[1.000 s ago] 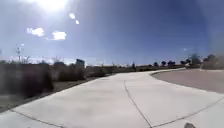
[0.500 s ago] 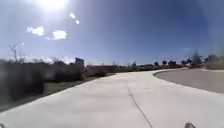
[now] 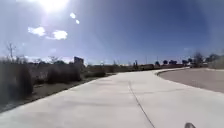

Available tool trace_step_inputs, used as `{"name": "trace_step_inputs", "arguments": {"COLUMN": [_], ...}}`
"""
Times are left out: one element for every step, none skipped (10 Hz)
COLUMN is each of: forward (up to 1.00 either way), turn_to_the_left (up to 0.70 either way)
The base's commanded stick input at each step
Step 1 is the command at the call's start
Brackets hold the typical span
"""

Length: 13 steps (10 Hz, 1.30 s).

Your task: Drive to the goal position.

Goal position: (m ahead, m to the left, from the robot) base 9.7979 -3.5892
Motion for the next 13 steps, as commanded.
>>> {"name": "trace_step_inputs", "arguments": {"forward": [1.00,1.00,1.00,1.00,1.00,1.00,1.00,1.00,1.00,1.00,1.00,1.00,1.00], "turn_to_the_left": [0.00,0.00,0.00,0.00,0.00,0.00,0.00,0.00,0.00,0.00,-0.01,-0.10,-0.19]}}
